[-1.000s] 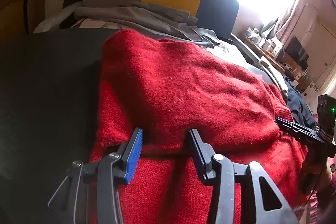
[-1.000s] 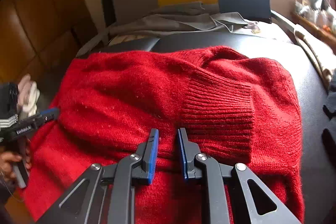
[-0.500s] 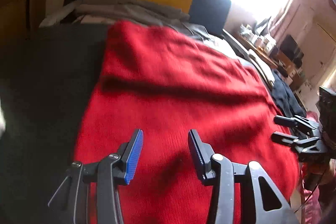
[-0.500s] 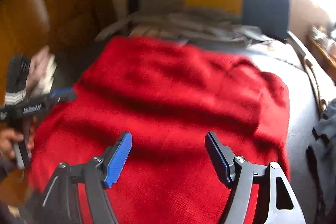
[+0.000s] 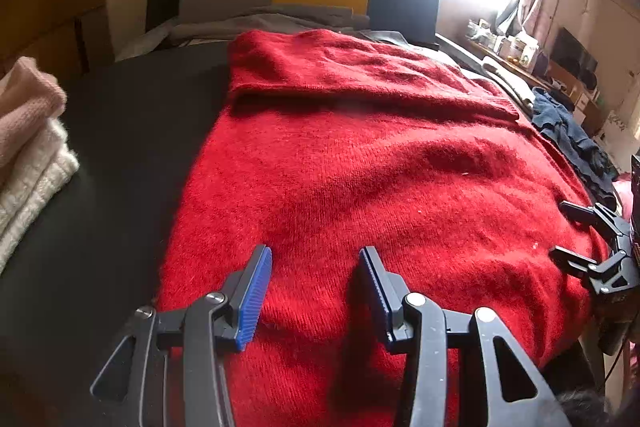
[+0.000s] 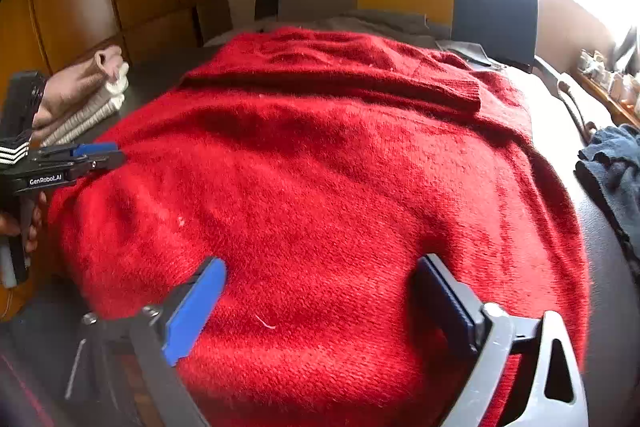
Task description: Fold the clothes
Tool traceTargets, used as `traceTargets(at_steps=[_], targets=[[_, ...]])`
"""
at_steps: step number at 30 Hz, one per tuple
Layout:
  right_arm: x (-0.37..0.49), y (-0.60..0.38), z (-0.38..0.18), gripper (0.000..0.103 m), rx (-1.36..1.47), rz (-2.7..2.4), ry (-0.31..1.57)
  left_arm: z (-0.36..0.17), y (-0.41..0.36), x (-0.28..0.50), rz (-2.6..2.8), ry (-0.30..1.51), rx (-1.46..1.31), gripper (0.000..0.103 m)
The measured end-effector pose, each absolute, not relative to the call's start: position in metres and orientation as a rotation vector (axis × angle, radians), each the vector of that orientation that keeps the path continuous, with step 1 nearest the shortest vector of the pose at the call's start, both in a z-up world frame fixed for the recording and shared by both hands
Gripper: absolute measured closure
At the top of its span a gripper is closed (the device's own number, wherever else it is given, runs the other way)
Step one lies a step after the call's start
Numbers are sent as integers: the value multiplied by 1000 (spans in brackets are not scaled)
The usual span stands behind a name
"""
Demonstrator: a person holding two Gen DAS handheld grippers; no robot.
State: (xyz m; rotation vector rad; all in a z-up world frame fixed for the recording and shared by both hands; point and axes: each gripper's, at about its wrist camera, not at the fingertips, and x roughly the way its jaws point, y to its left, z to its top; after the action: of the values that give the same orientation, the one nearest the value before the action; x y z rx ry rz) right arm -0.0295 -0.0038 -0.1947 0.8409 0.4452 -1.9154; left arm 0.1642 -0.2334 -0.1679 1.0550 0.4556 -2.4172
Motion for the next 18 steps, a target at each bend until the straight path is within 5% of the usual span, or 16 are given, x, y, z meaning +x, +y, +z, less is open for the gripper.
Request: traceTargets(at_steps=[6, 18], targets=[[-33, -4, -182, 0, 910, -1877, 378, -156, -241, 211, -2424, 652, 978, 56], [-79, 155, -178, 0, 1174, -1781, -306, -177, -265, 280, -2469, 1015, 887, 45]])
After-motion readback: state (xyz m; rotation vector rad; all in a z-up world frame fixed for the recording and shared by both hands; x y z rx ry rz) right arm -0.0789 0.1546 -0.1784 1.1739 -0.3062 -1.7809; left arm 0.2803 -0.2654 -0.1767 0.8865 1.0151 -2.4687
